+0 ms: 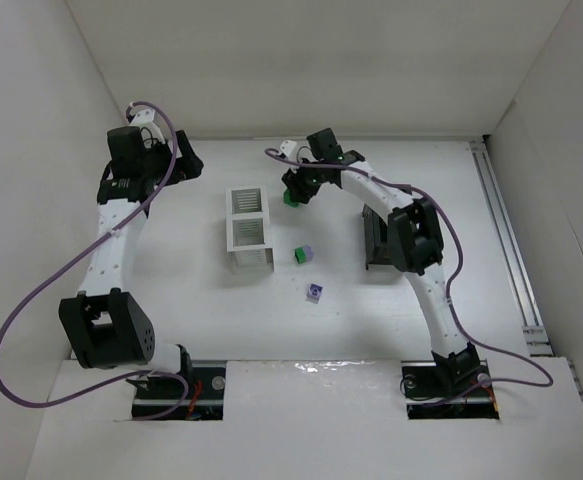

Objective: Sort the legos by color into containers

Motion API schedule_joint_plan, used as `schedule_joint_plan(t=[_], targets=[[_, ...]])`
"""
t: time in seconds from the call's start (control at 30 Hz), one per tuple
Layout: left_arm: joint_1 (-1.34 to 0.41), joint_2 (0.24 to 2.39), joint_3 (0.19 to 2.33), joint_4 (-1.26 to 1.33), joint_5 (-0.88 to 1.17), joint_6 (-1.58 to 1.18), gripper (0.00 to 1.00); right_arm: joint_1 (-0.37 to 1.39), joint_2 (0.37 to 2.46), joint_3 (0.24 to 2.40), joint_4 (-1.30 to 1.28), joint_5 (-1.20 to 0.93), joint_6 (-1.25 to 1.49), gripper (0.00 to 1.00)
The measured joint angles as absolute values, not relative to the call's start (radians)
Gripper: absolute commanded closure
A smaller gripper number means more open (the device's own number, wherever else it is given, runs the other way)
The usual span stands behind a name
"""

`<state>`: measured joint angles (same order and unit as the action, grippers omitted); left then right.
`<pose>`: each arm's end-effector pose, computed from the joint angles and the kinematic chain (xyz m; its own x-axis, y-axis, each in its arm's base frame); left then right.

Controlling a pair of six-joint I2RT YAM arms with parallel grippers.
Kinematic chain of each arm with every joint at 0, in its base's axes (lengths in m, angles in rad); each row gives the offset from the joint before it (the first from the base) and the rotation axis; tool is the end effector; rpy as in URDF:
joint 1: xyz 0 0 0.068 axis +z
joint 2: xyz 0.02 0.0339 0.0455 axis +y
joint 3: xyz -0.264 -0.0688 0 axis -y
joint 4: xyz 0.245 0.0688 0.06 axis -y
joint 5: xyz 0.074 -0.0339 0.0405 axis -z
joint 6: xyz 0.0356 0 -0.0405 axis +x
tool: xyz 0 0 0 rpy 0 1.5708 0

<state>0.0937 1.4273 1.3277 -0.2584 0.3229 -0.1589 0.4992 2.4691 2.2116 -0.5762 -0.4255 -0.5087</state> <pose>0.3325 0.0199 0.3724 -0.3773 -0.1862 -0.9072 0.1494 0.9545 -0.2580 0.4761 0.2763 0.1948 -0.2368 -0.6344 -0.7359 -0.9102 0.4098 -0.0604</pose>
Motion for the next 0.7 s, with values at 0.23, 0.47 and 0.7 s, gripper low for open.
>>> schedule_joint_plan(t=[0.23, 0.47, 0.7], targets=[[0.094, 1.428, 1.328, -0.258, 0.326, -0.159, 0.12, 0.501, 2.474, 2.217, -0.586, -0.421, -0.514, 0.30], [0.094, 1.440, 1.328, -0.258, 0.329, -0.159, 0.12, 0.507, 2.481, 2.217, -0.603, -0.417, -0.524, 0.35], [0.094, 1.444, 1.328, -0.258, 0.333, -0.159, 0.13, 0.509, 2.485, 2.218, -0.606, -0.406, -0.527, 0.52]])
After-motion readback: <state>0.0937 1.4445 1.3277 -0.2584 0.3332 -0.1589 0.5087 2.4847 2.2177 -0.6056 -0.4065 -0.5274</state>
